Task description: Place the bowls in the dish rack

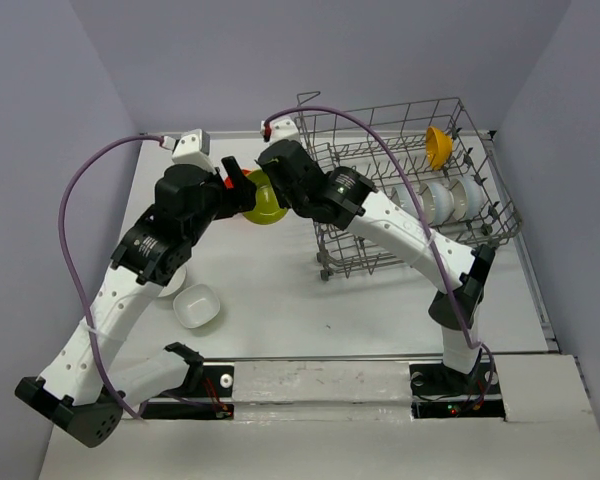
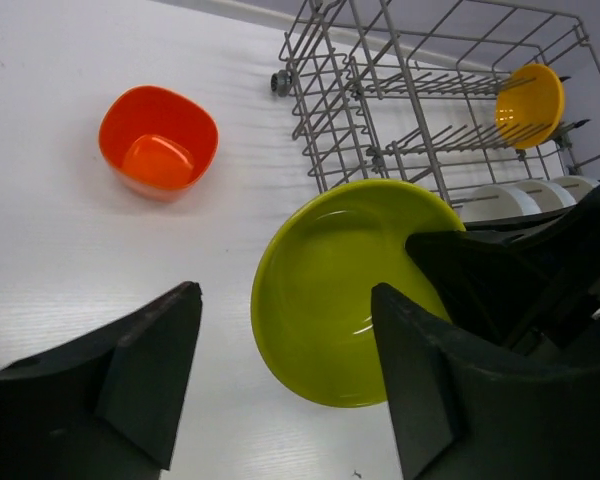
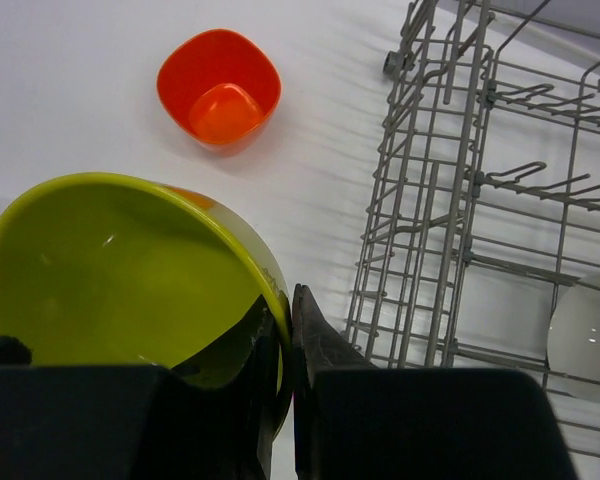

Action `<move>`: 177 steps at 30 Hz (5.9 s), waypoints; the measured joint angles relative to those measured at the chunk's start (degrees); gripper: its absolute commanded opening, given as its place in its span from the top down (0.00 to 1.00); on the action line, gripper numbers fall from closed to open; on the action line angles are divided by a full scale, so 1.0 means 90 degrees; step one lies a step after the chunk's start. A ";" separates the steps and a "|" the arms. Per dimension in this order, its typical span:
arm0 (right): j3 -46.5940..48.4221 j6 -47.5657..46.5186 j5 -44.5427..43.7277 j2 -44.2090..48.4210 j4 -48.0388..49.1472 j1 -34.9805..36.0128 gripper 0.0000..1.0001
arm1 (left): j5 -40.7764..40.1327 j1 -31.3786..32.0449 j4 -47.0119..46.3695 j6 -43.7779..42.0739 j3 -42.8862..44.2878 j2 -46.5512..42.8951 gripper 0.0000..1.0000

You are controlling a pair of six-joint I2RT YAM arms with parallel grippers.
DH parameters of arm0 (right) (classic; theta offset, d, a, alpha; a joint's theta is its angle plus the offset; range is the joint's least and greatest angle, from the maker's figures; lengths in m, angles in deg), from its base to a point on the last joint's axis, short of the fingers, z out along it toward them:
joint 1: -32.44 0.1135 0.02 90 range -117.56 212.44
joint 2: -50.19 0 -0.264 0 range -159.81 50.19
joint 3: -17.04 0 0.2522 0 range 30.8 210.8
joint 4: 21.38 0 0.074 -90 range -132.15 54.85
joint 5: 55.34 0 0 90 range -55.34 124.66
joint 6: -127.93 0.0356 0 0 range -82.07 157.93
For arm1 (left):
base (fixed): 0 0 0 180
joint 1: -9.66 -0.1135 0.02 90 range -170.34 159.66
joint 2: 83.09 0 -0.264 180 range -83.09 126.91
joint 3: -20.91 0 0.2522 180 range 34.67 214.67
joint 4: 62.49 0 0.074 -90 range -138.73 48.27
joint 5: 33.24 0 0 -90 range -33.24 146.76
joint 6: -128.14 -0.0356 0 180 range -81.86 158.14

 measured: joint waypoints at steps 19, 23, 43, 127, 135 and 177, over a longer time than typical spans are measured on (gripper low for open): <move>-0.1396 -0.5651 -0.4223 0.0644 0.5637 -0.1800 0.99 | 0.0204 -0.0010 -0.0561 -0.0437 0.0197 -0.0491 0.01; -0.1603 -0.8864 -0.4704 -0.0049 0.9401 -0.2395 0.99 | 0.0189 -0.0061 -0.0731 -0.0537 -0.0170 -0.0656 0.01; -0.0823 -0.9819 -0.4816 -0.2441 1.0180 -0.4187 0.99 | 0.1341 -0.0957 -0.1802 -0.0590 -0.2154 -0.0981 0.01; -0.2120 -1.0176 -0.3910 -0.3111 1.0805 -0.4452 0.74 | 0.1139 -0.0614 -0.1855 -0.0593 -0.2208 -0.0748 0.01; -0.2132 -1.0163 -0.3915 -0.3123 1.0771 -0.4410 0.67 | 0.1139 -0.0617 -0.1855 -0.0593 -0.2208 -0.0748 0.01; -0.2018 -0.9508 -0.4252 -0.3332 1.0042 -0.4063 0.52 | 0.1105 -0.0617 -0.1855 -0.0593 -0.2217 -0.0741 0.01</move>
